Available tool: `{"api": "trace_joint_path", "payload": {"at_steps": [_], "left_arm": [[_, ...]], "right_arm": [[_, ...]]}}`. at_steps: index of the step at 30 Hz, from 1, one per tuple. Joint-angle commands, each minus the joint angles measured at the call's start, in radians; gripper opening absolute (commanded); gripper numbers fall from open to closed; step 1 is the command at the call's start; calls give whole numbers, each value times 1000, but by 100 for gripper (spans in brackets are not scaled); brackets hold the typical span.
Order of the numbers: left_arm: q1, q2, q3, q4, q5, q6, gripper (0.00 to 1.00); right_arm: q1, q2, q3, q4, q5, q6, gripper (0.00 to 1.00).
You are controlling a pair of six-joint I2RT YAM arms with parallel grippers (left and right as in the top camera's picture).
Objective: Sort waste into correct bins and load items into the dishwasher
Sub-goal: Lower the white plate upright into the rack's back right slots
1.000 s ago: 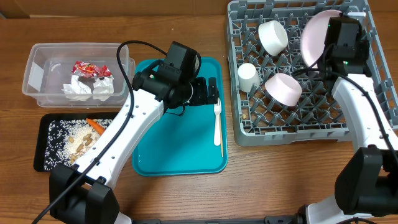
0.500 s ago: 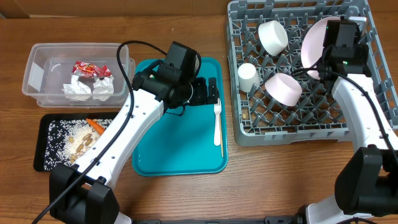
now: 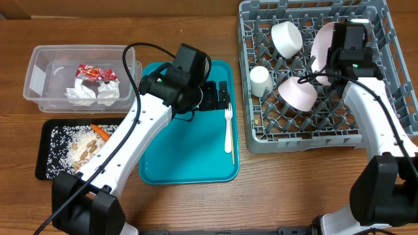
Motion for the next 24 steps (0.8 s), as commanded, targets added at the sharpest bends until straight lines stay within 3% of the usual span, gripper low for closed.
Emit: {"api": "trace_joint_path", "payload": {"at_steps": [1, 8, 15, 20, 21, 22, 24], "left_arm": [[5, -17, 23, 4, 1, 13, 100], [5, -17, 23, 4, 1, 13, 100], [5, -17, 23, 4, 1, 13, 100], [5, -17, 23, 4, 1, 13, 100], [5, -17, 23, 4, 1, 13, 100], [5, -17, 23, 4, 1, 13, 100], [5, -17, 23, 4, 1, 13, 100]], "right_arm": [[29, 5, -2, -6, -124, 16, 4], [30, 5, -2, -26, -249, 16, 6], [30, 5, -2, -26, -255, 16, 9], [30, 5, -1, -14, -254, 16, 37], [30, 5, -1, -14, -254, 16, 61], [30, 5, -1, -18, -254, 16, 73], [30, 4, -1, -21, -254, 16, 76]]}}
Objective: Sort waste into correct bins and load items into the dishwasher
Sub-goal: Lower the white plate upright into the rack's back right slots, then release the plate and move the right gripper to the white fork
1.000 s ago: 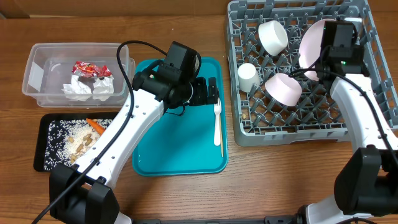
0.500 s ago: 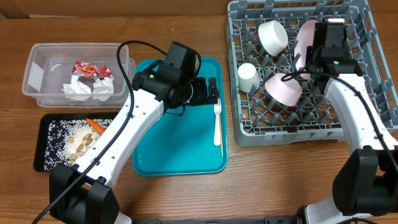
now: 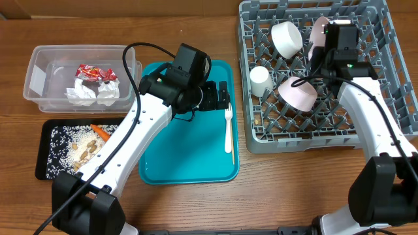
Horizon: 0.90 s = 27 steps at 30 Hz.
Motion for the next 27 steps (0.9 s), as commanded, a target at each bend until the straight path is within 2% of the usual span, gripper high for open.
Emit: {"api": "trace_joint_path", "payload": {"at_steps": [1, 4, 7, 9, 18, 21, 27], "left_arm": [[5, -17, 23, 4, 1, 13, 100], [5, -17, 23, 4, 1, 13, 100], [5, -17, 23, 4, 1, 13, 100], [5, -17, 23, 4, 1, 13, 100], [5, -17, 23, 4, 1, 13, 100], [5, -17, 23, 4, 1, 13, 100], [5, -17, 23, 4, 5, 12, 100]], "right_arm": [[2, 1, -1, 2, -24, 5, 76], [2, -25, 3, 2, -23, 21, 78], [2, -73, 13, -4, -18, 77, 88], [2, -111, 15, -5, -18, 79, 90], [2, -246, 15, -95, -48, 196, 94], [2, -262, 15, -200, -190, 267, 100], [2, -263, 15, -388, -618, 274, 100]]}}
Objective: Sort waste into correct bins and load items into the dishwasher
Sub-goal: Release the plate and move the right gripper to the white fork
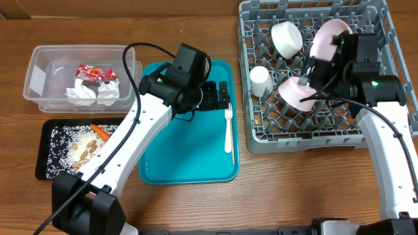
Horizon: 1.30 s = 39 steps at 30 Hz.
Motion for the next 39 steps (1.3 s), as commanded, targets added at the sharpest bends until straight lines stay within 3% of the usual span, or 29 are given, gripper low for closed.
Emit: {"api": "trace_joint_path", "payload": {"at_steps": [1, 5, 9, 16, 22, 27, 34, 39], "left_arm": [[5, -17, 23, 4, 6, 11, 100], [3, -17, 23, 2, 10, -14, 100], [23, -17, 35, -37, -18, 64, 100], [190, -17, 262, -333, -228, 74, 100], [364, -17, 455, -512, -314, 98, 100], [468, -17, 471, -544, -354, 213, 100], [597, -16, 469, -557, -362, 180, 100], [610, -16, 469, -557, -351, 180, 100]], "right_arm": [[2, -8, 11, -40, -332, 31, 100], [2, -8, 11, -90, -515, 29, 100], [2, -6, 11, -139, -523, 30, 100], [66, 5, 9, -166, -523, 22, 100], [228, 34, 9, -89, -515, 68, 98], [407, 88, 9, -24, -323, 196, 95], [621, 208, 9, 60, -76, 243, 90], [686, 292, 9, 86, 121, 366, 89]]}}
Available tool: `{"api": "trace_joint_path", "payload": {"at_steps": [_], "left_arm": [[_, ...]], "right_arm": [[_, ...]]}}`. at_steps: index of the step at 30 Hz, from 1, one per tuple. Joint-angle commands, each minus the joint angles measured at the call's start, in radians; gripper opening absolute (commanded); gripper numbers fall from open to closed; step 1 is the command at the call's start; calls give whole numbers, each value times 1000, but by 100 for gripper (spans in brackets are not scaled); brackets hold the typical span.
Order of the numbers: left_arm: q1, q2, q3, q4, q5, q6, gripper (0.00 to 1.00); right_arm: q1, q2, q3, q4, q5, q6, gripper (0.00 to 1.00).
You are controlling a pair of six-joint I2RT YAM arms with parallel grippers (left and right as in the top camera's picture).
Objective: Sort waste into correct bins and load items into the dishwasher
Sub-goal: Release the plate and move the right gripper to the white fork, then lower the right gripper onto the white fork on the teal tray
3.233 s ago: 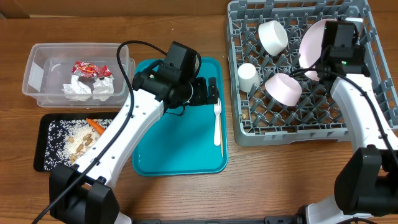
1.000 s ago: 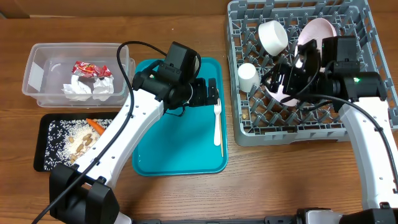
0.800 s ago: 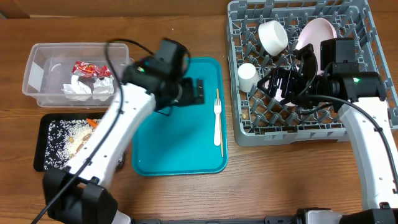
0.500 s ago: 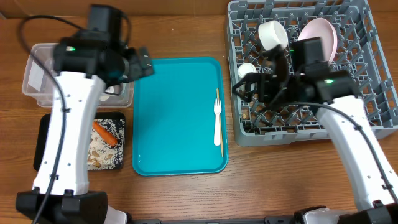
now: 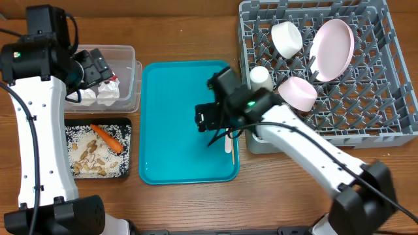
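Observation:
The teal tray (image 5: 170,130) lies mid-table with a white fork (image 5: 227,140) and a thin wooden stick (image 5: 232,155) near its right edge. My right gripper (image 5: 206,119) hangs low over the tray just left of the fork; its jaws are too dark to read. Over the clear waste bin (image 5: 128,78), my left gripper (image 5: 98,63) looks open, above crumpled white paper (image 5: 104,94). The grey dish rack (image 5: 366,134) holds a pink plate (image 5: 332,49) on edge, a white bowl (image 5: 286,38), a pink bowl (image 5: 298,93) and a white cup (image 5: 260,76).
A black tray (image 5: 130,147) with rice, scraps and a carrot (image 5: 104,137) sits below the clear bin at the left. The right arm stretches from the front right across the rack's front left corner. The left arm rises along the table's left side.
My left arm has moved from the teal tray's top to over the clear bin. My right arm has left the rack and now reaches over the tray beside the fork.
At first my right gripper was at the pink plate in the rack while the left hung still over the tray's top. The right stayed around the plate and pink bowl. Now the plate stands alone in the rack, and both arms have shifted left.

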Motion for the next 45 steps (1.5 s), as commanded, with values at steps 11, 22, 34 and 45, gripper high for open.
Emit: {"api": "trace_joint_path", "payload": {"at_steps": [11, 22, 34, 45], "left_arm": [[-3, -10, 15, -1, -5, 19, 100], [-3, -10, 15, -1, -5, 19, 100], [-3, -10, 15, -1, -5, 19, 100], [-3, -10, 15, -1, -5, 19, 100]], "right_arm": [[11, 135, 9, 58, 182, 136, 77], [11, 145, -13, 9, 240, 264, 67], [11, 148, -102, 88, 240, 285, 65], [11, 163, -102, 64, 240, 284, 65]]}}
